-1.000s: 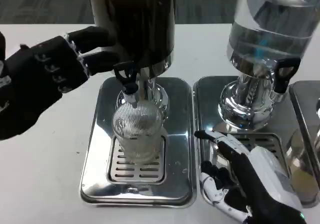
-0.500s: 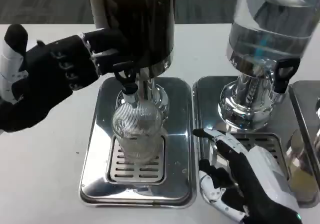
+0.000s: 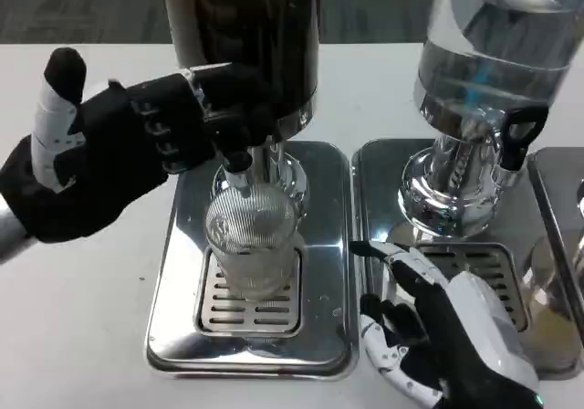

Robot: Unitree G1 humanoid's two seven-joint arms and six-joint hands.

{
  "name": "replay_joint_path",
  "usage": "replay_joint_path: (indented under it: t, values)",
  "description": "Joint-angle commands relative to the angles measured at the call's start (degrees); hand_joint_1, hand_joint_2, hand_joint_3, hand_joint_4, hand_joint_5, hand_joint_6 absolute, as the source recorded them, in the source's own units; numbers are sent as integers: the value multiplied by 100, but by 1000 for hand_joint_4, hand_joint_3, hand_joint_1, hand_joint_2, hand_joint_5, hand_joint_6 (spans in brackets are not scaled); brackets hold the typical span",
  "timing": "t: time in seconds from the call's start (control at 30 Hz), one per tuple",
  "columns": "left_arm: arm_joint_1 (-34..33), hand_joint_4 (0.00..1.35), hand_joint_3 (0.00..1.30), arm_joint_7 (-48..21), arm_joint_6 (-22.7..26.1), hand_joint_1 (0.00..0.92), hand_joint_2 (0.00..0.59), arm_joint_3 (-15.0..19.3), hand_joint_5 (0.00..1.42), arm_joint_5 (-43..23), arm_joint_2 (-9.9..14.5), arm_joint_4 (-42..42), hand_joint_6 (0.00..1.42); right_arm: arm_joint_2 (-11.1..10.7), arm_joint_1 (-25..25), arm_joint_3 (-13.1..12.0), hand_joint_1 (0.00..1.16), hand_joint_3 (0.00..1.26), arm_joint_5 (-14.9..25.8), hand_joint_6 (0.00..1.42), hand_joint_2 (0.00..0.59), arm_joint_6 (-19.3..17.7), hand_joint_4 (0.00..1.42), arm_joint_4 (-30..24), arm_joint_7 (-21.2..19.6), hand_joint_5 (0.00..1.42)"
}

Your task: Grasp the cup under the faucet to collect the drink, then remove the cup.

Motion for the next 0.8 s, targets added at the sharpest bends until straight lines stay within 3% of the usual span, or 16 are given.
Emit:
replay_joint_path:
  t: [0.03, 0.5, 0.8]
  values:
    - [-109, 167, 265, -80, -99, 0, 16, -101, 215, 201, -34, -78, 132, 32, -26, 18, 572, 232, 15, 143, 548, -50, 154, 59, -117, 86]
    - [18, 166, 270, -60, -919, 0, 15, -192, 202, 662, -31, -238, 107, 14, -79, 25, 571, 232, 57, 143, 548, -52, 154, 80, -122, 86]
    - [64, 179, 276, -83, -1281, 0, 15, -251, 201, 796, -4, -277, 106, -28, -306, -177, 549, 232, 429, 143, 526, -178, 155, 135, -57, 86]
